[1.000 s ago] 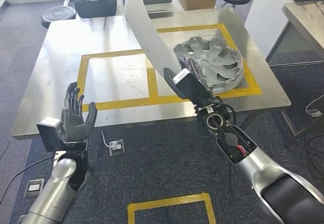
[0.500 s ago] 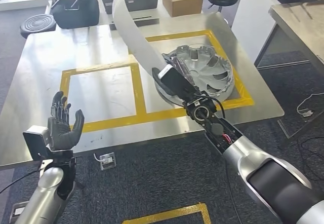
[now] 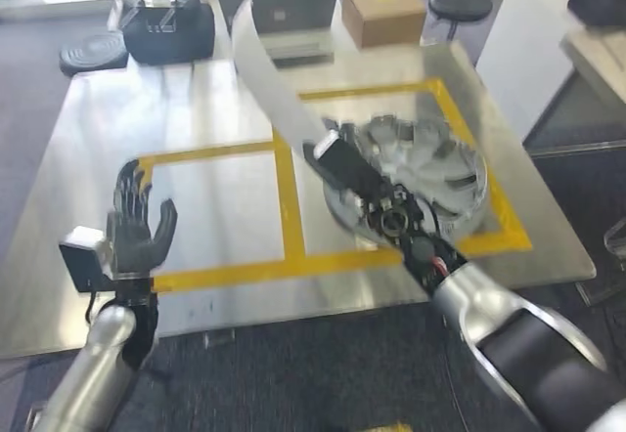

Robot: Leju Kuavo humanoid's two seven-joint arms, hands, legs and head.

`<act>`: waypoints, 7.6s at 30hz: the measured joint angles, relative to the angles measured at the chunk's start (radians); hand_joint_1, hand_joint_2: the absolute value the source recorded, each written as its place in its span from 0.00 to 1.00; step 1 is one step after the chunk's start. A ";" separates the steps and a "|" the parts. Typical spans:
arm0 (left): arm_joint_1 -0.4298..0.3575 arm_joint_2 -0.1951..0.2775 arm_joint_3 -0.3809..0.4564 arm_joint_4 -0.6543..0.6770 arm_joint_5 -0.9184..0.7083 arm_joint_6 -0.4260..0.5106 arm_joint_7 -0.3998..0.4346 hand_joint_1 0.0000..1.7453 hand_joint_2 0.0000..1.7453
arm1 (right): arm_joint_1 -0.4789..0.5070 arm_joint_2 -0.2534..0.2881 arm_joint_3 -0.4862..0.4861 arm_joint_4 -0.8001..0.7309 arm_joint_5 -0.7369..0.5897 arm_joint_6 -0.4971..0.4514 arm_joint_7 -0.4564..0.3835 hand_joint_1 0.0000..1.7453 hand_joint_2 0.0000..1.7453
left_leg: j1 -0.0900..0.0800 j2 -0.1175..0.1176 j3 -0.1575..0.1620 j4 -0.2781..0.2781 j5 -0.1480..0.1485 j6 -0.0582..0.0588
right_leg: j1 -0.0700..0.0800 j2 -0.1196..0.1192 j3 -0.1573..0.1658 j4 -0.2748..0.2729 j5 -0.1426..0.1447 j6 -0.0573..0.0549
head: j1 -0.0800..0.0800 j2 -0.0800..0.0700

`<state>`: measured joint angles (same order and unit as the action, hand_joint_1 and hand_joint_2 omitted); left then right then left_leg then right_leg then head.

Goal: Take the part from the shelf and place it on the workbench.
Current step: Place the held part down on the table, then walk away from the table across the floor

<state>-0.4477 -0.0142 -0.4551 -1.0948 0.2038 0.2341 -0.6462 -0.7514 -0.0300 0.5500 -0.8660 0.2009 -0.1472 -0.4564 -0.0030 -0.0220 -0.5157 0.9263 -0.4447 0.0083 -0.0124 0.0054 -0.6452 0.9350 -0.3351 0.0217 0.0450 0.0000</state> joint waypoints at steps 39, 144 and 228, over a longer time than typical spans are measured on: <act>-0.029 -0.022 -0.004 0.003 0.016 -0.006 -0.024 0.00 1.00 | 0.088 0.131 0.161 0.179 0.041 0.080 -0.016 1.00 1.00 | 0.002 0.004 0.006 -0.019 -0.007 -0.014 | 0.003 0.015 0.008 0.003 -0.001 -0.019 | -0.030 0.000; 0.071 0.015 -0.024 -0.116 -0.025 0.048 0.028 0.00 0.00 | 0.374 -0.121 -0.133 -0.566 -0.093 -0.187 0.276 0.00 0.00 | 0.001 0.005 0.009 -0.018 -0.011 -0.009 | 0.003 0.014 0.015 -0.008 -0.002 -0.016 | -0.028 0.000; 0.051 0.020 0.019 -0.150 -0.019 0.072 0.031 0.00 0.00 | 0.431 -0.174 -0.167 -0.850 -0.089 -0.177 0.280 0.00 0.00 | 0.012 0.017 0.015 0.012 -0.022 -0.020 | -0.005 -0.013 0.036 0.005 -0.015 0.008 | -0.034 0.000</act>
<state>-0.3963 0.0058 -0.4356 -1.2444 0.1850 0.3061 -0.6150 -0.3201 -0.2041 0.3828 -1.7160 0.1124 -0.3243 -0.1763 0.0086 -0.0046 -0.5003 0.9383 -0.4670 -0.0119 -0.0176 -0.0075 -0.6096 0.9396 -0.3505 0.0301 0.0107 0.0000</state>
